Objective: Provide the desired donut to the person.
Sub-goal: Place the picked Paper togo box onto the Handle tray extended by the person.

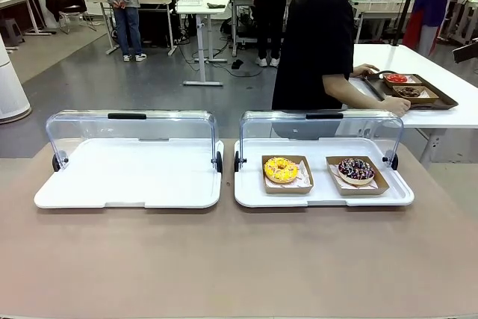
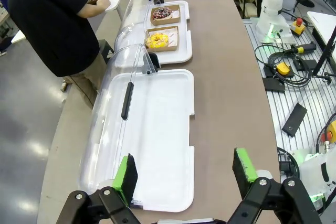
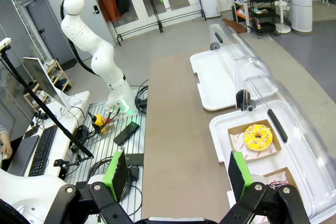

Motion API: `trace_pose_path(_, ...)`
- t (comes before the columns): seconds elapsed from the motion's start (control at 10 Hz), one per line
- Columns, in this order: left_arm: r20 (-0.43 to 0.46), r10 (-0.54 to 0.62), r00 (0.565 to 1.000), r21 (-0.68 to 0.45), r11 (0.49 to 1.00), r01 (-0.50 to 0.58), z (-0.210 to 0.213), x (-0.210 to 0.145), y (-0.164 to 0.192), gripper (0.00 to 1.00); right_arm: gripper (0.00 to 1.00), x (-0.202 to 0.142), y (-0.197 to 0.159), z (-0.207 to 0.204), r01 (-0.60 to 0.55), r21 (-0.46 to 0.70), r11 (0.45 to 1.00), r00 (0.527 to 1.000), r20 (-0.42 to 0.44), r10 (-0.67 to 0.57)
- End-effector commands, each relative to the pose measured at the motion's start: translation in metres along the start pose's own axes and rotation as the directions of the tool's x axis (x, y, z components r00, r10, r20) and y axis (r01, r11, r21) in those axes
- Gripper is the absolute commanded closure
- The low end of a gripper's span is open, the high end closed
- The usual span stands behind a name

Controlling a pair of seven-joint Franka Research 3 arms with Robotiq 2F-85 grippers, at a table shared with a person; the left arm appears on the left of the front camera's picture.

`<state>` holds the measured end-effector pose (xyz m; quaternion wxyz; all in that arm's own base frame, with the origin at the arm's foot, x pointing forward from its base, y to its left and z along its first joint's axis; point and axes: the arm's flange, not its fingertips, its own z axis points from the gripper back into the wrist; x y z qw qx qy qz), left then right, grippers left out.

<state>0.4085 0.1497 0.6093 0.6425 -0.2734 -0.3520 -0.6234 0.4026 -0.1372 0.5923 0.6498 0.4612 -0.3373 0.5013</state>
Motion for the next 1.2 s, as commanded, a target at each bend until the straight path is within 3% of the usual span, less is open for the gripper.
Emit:
trace_pose_path(0.0,0.003,-0.002,1.0,-0.004,1.0,0.002,0.0013,0.0005,-0.0008,0.05,0.0,0.0007,0.0008,-0.0002,-0.006,0.006,1.0,1.0,0.004,0.006)
trace_pose_path(1.1,0.003,-0.002,1.0,-0.004,1.0,0.002,0.0013,0.0005,-0.0008,0.05,0.0,0.0007,0.0008,-0.0002,-0.006,0.006,1.0,1.0,0.004,0.006)
